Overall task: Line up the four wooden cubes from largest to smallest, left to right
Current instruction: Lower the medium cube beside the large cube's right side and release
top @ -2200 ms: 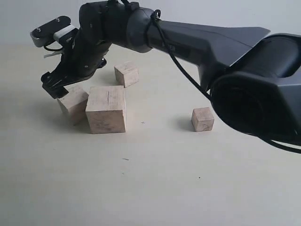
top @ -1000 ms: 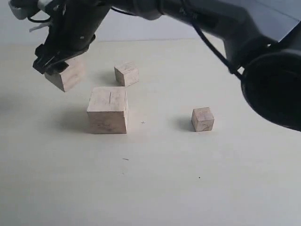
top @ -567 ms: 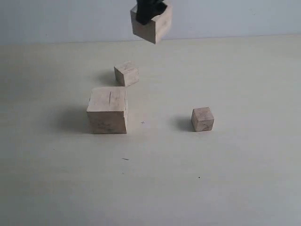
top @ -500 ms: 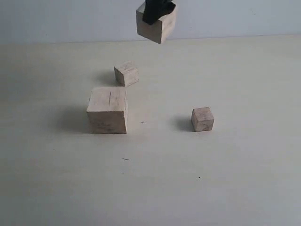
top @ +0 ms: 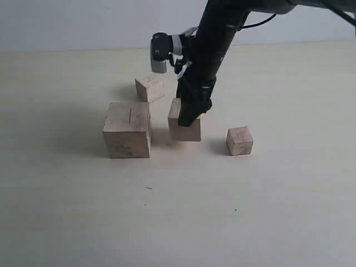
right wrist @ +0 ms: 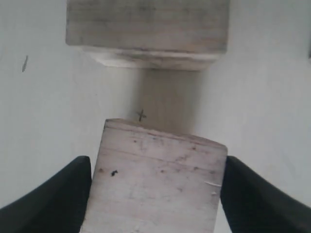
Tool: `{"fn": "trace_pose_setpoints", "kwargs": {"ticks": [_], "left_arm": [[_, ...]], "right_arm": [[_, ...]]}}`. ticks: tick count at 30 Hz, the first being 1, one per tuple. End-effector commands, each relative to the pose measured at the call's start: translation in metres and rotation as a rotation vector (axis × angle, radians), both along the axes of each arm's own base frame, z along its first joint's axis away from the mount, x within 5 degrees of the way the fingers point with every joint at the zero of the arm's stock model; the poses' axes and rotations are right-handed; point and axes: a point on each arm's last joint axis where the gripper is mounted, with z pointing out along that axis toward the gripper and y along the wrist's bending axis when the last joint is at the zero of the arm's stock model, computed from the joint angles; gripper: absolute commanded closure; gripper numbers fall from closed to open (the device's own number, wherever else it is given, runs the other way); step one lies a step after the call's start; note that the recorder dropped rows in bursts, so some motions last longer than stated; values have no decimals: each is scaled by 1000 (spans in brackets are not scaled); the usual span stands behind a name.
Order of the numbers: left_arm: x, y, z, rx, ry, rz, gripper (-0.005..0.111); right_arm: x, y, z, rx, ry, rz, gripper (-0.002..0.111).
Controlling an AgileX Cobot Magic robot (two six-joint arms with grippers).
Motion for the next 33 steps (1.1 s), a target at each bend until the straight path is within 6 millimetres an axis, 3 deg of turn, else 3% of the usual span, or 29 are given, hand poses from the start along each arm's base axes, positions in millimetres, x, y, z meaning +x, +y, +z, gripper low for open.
{"fn": "trace_pose_setpoints", "kwargs": {"ticks": [1,14,28,31,33], "left_arm": [[0,0,0,-5,-10,-5,107],[0,0,0,-5,-10,-5,107],[0,0,0,-5,-10,-5,107],[0,0,0,-5,-10,-5,107],[0,0,0,-5,-10,-5,107]], "right_arm": [[-5,16,-10,19,-39,27,108],[-5,24,-33,44,-39,109,108],[-14,23,-36,48,66,170,107],[-15,24,-36,57,70,165,97],[-14,24,-36,58,68,158,82]]}}
